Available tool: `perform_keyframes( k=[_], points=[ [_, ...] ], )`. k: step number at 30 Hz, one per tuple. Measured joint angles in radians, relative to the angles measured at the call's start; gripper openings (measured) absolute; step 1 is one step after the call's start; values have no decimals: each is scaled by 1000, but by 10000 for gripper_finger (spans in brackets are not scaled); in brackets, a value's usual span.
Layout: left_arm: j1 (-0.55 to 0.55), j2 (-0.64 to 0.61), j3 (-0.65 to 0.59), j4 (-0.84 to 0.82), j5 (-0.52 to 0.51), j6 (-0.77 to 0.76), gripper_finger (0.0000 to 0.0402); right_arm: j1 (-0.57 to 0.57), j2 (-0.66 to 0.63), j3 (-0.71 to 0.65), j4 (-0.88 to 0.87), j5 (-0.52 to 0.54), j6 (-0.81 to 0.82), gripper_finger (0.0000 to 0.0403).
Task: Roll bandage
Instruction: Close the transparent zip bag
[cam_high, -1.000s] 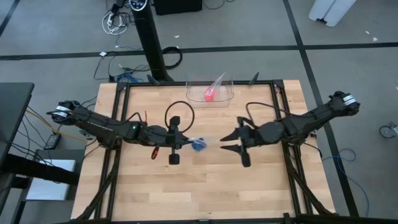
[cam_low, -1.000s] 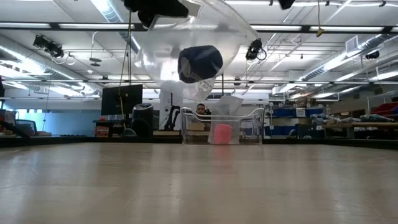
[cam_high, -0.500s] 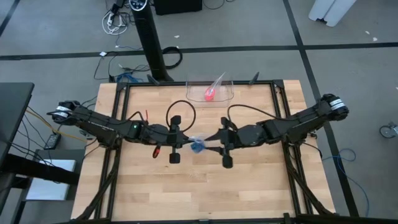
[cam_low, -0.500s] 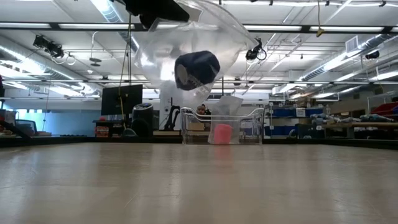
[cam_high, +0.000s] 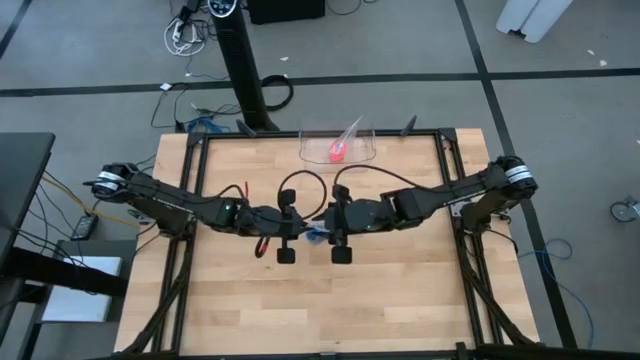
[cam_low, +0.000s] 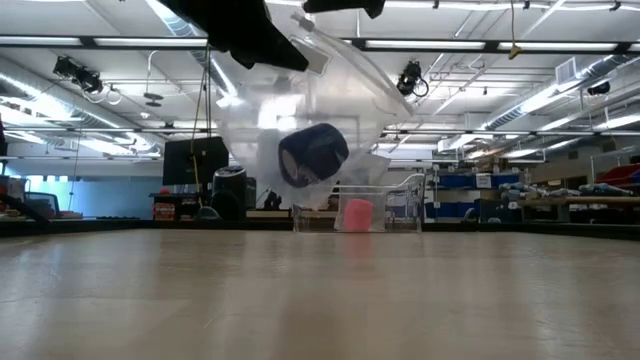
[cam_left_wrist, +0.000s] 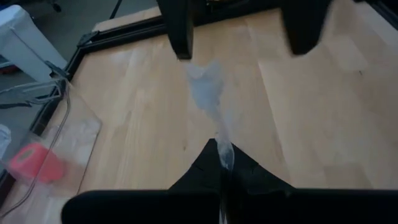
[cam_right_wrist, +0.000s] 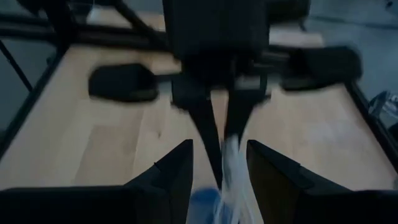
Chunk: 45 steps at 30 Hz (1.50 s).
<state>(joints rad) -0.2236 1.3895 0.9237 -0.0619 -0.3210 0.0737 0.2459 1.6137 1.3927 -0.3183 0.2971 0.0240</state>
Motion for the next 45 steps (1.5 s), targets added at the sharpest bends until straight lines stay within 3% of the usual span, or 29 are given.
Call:
perform_keyframes(
  k=[14,25,37,45],
  points=[
    [-14,-1,10,19,-1,1,1,-16,-21,12,-89,-48,62,138],
    [-14,-1,11,24,0,5,1,-44,-14,12,-72,-91,63,82],
    [-14,-1,11,28,5,7,1,-70,-12,12,-80,-214,84,125],
    [-14,-1,11,44,6,8,1,-74,-12,12,-54,-220,90,91]
  ],
)
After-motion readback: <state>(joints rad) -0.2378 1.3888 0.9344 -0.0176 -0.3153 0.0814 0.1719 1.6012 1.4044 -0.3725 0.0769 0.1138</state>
